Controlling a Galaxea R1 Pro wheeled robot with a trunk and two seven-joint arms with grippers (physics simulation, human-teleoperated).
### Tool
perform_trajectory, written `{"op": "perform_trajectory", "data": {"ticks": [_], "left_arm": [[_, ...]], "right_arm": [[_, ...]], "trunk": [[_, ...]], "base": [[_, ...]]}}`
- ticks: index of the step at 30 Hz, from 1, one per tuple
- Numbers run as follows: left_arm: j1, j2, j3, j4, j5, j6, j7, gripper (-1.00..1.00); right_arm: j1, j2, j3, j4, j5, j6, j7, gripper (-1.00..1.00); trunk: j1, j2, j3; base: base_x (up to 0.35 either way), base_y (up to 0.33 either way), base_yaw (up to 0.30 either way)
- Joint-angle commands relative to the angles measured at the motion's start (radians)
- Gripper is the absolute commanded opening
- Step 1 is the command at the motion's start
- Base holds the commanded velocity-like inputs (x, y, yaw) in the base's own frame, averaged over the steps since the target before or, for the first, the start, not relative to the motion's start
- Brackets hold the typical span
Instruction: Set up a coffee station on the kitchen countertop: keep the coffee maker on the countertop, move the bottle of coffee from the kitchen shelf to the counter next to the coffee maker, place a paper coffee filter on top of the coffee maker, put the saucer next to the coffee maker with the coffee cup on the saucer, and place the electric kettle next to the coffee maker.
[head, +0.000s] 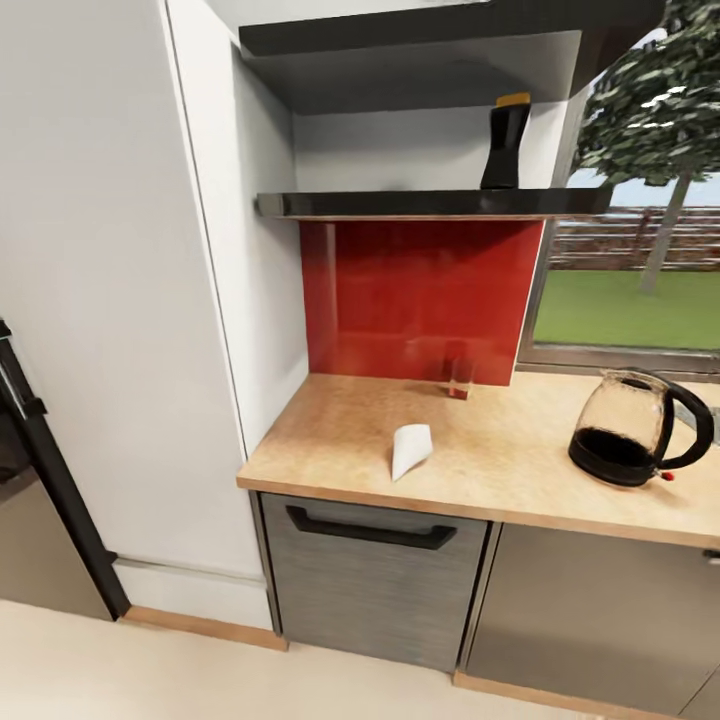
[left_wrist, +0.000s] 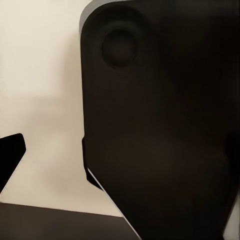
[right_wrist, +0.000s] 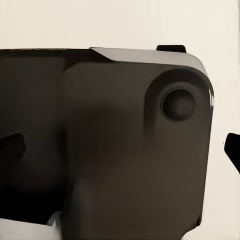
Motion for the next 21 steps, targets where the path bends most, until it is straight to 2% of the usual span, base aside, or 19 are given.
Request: {"op": "perform_trajectory", "data": {"ticks": [1,21], "left_arm": [[0.0,0.0,0.0,0.0,0.001,0.0,0.001,1.0],[0.007,0.004,0.004,0.001,-0.001,0.0,0.002,1.0]], "right_arm": [[-0.001,0.0,-0.001,0.0,0.0,0.0,0.001,1.0],[-0.001,0.003,-0.001,-0.041,0.0,0.002,0.001,1.0]], "trunk": [[-0.004,0.007,0.002],[-0.081,0.147,0.065]], "base": [[0.0,0.0,-0.266],[0.0,0.0,-0.255]]}}
